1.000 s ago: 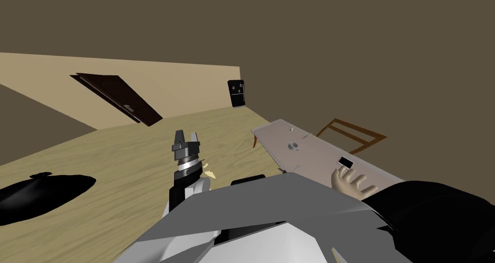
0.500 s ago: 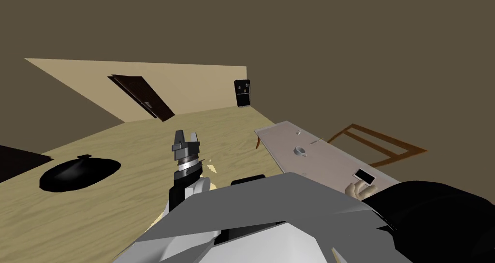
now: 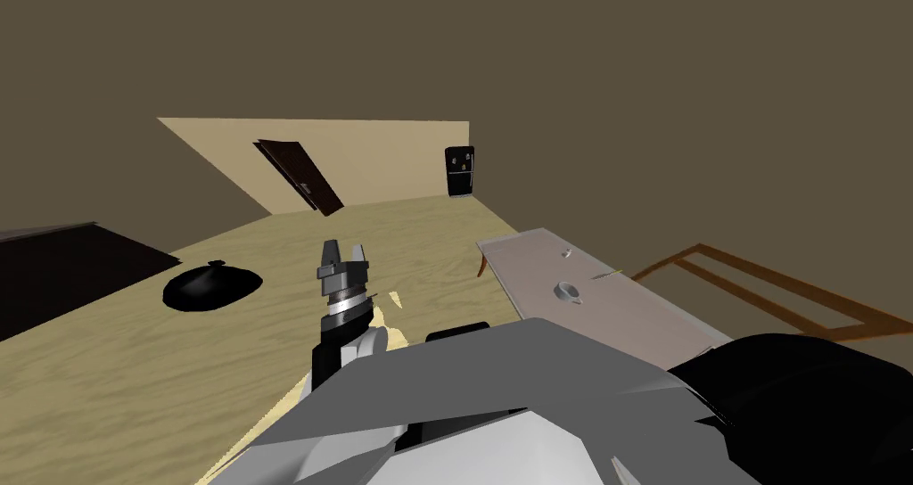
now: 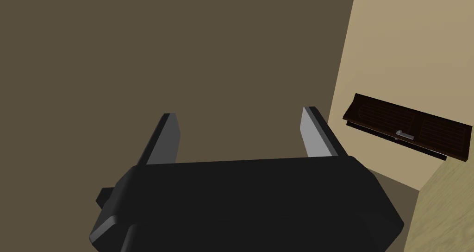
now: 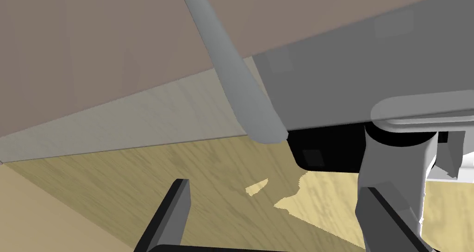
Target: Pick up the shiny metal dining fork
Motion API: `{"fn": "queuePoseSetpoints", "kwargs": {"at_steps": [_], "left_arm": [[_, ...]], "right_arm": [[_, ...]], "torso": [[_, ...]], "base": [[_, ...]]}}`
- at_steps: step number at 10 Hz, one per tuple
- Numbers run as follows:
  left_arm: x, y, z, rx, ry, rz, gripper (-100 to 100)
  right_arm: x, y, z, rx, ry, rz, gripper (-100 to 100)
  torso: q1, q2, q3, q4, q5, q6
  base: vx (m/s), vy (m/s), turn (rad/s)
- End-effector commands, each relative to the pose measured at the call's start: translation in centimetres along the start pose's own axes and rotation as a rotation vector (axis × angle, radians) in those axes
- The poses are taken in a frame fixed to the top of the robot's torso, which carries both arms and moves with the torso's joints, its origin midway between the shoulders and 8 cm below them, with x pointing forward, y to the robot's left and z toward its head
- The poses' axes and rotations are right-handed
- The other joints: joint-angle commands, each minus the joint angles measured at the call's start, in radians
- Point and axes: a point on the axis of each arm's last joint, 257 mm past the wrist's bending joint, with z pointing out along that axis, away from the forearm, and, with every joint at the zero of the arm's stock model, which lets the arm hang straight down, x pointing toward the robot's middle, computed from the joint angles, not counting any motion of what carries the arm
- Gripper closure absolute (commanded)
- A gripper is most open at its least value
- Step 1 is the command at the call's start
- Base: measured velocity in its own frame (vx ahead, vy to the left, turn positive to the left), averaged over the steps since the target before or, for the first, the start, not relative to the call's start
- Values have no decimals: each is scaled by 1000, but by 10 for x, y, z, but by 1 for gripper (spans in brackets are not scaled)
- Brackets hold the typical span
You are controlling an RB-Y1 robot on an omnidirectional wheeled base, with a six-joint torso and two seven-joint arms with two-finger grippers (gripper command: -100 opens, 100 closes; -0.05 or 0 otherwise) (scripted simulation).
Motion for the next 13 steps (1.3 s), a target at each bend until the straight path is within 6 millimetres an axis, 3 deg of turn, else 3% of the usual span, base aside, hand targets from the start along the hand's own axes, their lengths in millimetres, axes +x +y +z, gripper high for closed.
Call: {"fn": "queuePoseSetpoints", "kwargs": {"at_steps": [1, 2, 3, 4, 5, 7, 10, 11, 12, 13], "left_arm": [[0, 0, 0, 0, 0, 0, 0], [0, 0, 0, 0, 0, 0, 0], [0, 0, 0, 0, 0, 0, 0], [0, 0, 0, 0, 0, 0, 0], [0, 0, 0, 0, 0, 0, 0], [0, 0, 0, 0, 0, 0, 0], [0, 0, 0, 0, 0, 0, 0], [0, 0, 0, 0, 0, 0, 0], [0, 0, 0, 0, 0, 0, 0], [0, 0, 0, 0, 0, 0, 0]], "right_arm": [[30, 10, -13, -44, 70, -98, -100], [30, 10, -13, -44, 70, -98, -100], [63, 18, -29, -90, 138, -184, -100], [76, 20, -37, -109, 164, -219, -100], [76, 20, -37, -109, 164, -219, -100], [96, 23, -49, -138, 202, -269, -100], [95, 22, -49, -137, 203, -268, -100], [95, 22, -49, -138, 202, -269, 0], [88, 30, -36, -135, 204, -259, -100], [84, 33, -30, -134, 204, -255, -100]], "torso": [[0, 0, 0, 0, 0, 0], [1, 0, 0, 0, 0, 0], [2, 1, 0, 0, 0, 0], [2, 0, 0, 0, 1, 0], [2, 1, 0, 0, 0, 0], [4, 1, 1, 0, 1, 0], [5, 2, 1, 1, 1, 1], [5, 2, 1, 1, 1, 1], [5, 3, 1, 1, 1, 1], [3, 3, 2, 1, 0, 0]], "base": [[39, -50, 171], [24, -37, 65], [28, -32, 230], [29, -48, 220], [19, -34, 49], [15, -15, 82], [2, -4, 8], [0, 0, 0], [-4, -37, 65], [-9, -79, 84]]}}
